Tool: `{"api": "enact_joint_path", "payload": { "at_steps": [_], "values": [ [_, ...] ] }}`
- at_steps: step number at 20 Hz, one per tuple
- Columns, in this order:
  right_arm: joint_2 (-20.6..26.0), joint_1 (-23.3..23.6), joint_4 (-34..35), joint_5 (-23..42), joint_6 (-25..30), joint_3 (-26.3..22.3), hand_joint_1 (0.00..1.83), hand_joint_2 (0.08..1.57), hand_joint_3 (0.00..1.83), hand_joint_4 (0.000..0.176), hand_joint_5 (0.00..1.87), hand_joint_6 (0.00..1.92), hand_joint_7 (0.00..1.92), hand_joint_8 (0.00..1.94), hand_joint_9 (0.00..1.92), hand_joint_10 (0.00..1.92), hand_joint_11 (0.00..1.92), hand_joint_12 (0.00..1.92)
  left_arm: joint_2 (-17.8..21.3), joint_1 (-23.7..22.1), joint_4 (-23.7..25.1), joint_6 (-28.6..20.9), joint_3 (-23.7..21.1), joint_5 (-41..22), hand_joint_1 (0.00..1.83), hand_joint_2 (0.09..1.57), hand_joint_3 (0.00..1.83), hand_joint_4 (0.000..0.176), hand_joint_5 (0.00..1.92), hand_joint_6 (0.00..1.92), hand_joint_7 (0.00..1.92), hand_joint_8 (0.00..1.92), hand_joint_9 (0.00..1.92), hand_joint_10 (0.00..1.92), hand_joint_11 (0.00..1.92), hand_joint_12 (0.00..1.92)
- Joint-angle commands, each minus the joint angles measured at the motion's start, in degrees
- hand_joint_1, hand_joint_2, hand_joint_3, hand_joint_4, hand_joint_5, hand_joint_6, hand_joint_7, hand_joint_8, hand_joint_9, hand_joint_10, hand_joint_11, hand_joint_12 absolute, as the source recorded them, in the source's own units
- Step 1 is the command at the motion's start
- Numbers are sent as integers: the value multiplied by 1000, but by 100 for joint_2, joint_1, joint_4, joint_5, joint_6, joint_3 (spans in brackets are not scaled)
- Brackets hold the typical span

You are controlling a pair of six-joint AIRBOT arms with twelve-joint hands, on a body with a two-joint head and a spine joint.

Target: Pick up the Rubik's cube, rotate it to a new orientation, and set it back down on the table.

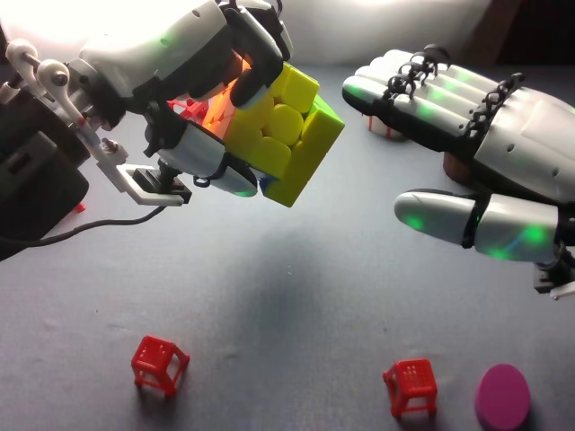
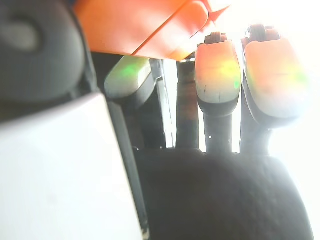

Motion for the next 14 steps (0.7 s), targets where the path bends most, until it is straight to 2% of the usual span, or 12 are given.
{"api": "enact_joint_path", "payload": {
  "at_steps": [1, 3, 4, 5, 6, 7, 8, 9, 10, 12, 13, 14],
  "values": [
    [-2, 76, 178, 705, 29, 28, 0, 1415, 0, 0, 42, 17, 0, 0, 0, 0, 0, 0, -1, -56, -62, -73, 7, -891, 1550, 658, 1041, 0, 1215, 1921, 1342, 1921, 1402, 1921, 1473, 1921],
    [-3, 76, 227, 695, 29, 82, 0, 1417, 1, 0, 30, 12, 0, 0, 0, 0, 0, 0, -5, -66, -34, -83, 7, -897, 1527, 652, 1070, 0, 1222, 1921, 1358, 1921, 1421, 1921, 1500, 1921],
    [-11, 76, 254, 689, 29, 113, 0, 1416, 0, 0, 28, 11, 0, 0, 0, 0, 0, 0, -6, -68, -25, -85, 4, -908, 1474, 668, 1056, 0, 1216, 1921, 1351, 1921, 1384, 1921, 1389, 1921],
    [-27, 76, 264, 675, 29, 132, 0, 1414, 0, 0, 21, 8, 0, 0, 0, 0, 0, 0, -6, -69, -17, -87, 1, -916, 1483, 665, 1053, 0, 1210, 1921, 1325, 1921, 1365, 1921, 1376, 1921],
    [-51, 76, 284, 651, 29, 164, 0, 1415, 0, 0, 0, 0, 0, 0, 0, 0, 0, 0, -4, -69, -5, -92, -7, -928, 1439, 538, 1493, 0, 1186, 1921, 1087, 1921, 1409, 1921, 1475, 1921],
    [-82, 76, 301, 634, 29, 199, 0, 1415, 0, 0, 0, 0, 0, 0, 0, 0, 0, 0, -3, -69, 6, -99, -16, -945, 1439, 538, 1493, 0, 1186, 1921, 1087, 1921, 1409, 1921, 1475, 1921],
    [-112, 76, 315, 619, 29, 229, 0, 1424, 4, 0, 0, 0, 0, 0, 0, 0, 0, 0, -3, -69, 20, -105, -21, -955, 1561, 546, 1252, 0, 1223, 1921, 1370, 1921, 1486, 1921, 1576, 1921],
    [-146, 76, 327, 603, 29, 264, 0, 1424, 4, 0, 0, 0, 0, 0, 0, 0, 0, 0, -4, -71, 28, -107, -26, -960, 1561, 546, 1252, 0, 1223, 1921, 1370, 1921, 1486, 1921, 1576, 1921],
    [-186, 76, 333, 592, 29, 299, 0, 1430, 6, 0, 0, 0, 0, 0, 16, 7, 0, 0, -6, -73, 36, -112, -30, -972, 1576, 599, 1103, 0, 1288, 1921, 1433, 1921, 1538, 1921, 1641, 1921],
    [-255, 76, 335, 538, 29, 352, 0, 1432, 7, 0, 0, 0, 19, 8, 41, 18, 0, 0, -6, -81, 48, -117, -36, -993, 1591, 596, 1092, 0, 1296, 1921, 1446, 1921, 1554, 1921, 1664, 1921],
    [-307, 76, 335, 527, 29, 391, 0, 1421, 1, 0, 0, 0, 33, 14, 62, 27, 0, 0, -10, -89, 57, -118, -37, -997, 1571, 631, 1014, 0, 1287, 1921, 1482, 1921, 1596, 1921, 1702, 1921],
    [-340, 76, 335, 518, 29, 412, 0, 1414, 0, 0, 76, 32, 78, 30, 106, 47, 34, 18, -15, -93, 65, -122, -37, -998, 1570, 642, 985, 0, 1303, 1921, 1508, 1921, 1629, 1921, 1734, 1921]
  ]
}}
